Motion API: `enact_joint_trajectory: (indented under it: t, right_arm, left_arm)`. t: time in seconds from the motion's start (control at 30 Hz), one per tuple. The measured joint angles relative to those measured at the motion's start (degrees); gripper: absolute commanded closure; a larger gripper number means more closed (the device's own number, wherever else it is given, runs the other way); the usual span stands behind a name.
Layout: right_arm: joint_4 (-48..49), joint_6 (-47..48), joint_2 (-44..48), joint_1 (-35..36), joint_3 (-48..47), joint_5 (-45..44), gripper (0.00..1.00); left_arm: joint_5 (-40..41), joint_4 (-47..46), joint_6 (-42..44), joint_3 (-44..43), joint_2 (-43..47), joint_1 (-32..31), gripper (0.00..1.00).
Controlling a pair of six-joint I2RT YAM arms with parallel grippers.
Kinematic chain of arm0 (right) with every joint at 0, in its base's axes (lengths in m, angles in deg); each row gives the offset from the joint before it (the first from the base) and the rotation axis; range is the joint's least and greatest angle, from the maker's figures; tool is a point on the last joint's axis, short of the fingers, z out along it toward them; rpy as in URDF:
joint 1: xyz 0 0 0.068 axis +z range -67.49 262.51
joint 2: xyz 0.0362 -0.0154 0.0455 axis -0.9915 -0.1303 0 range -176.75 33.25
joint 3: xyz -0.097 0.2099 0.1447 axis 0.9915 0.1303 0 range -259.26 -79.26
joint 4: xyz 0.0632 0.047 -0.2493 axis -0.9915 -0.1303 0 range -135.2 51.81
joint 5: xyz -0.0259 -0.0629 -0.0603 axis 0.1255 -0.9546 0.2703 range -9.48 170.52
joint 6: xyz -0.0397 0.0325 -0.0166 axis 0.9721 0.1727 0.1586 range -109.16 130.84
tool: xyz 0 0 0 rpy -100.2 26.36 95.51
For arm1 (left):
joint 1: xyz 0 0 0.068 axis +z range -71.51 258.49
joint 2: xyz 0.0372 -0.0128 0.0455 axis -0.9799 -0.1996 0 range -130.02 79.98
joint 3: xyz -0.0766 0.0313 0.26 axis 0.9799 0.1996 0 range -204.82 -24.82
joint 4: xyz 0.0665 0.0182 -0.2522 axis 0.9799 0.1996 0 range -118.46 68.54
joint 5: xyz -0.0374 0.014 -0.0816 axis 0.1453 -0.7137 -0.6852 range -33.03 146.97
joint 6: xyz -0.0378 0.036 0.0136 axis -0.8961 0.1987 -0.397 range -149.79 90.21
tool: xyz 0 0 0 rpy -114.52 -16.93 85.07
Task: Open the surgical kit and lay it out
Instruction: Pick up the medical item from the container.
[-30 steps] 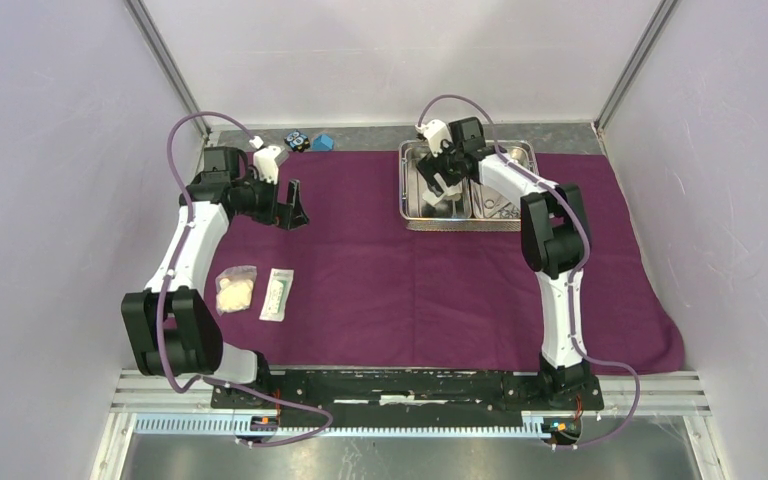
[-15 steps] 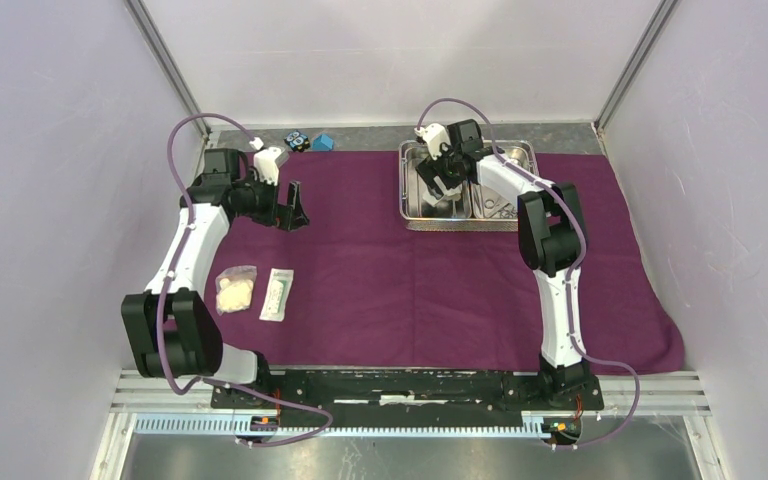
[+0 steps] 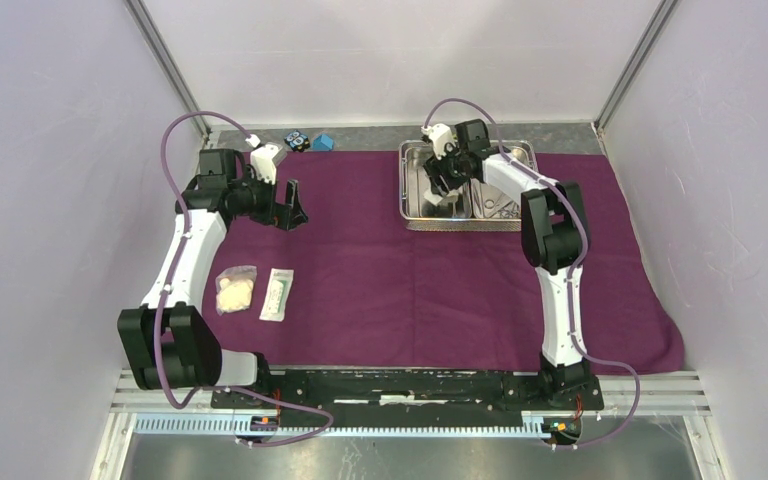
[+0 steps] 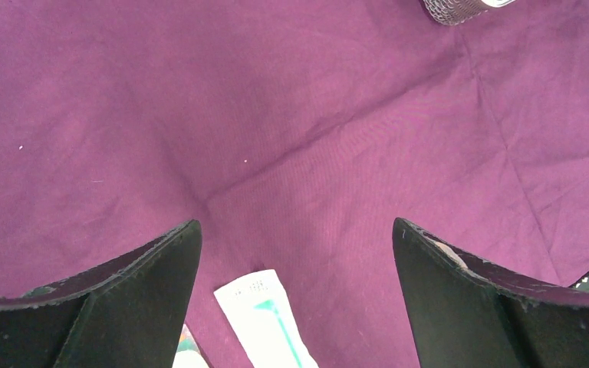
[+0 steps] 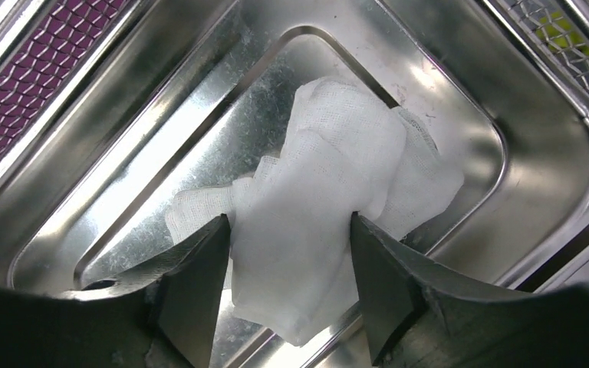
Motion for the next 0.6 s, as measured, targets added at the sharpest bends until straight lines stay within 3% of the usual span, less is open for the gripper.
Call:
enact_joint_trajectory:
  t: [0.5,0.6]
  right_arm:
    - [-0.7,-0.17,-0.17,-0.92,-0.37,3.89,0.9]
    - [-1.14,-0.37,0.04,-0.92,-0.42,4.55,0.94]
  left_arm:
    - [0.0,-0.37,0.0,0.24,0.24,0.0,0.0]
    - [0.02,-0.59,0.0,0.24,0.24,0.0,0.0]
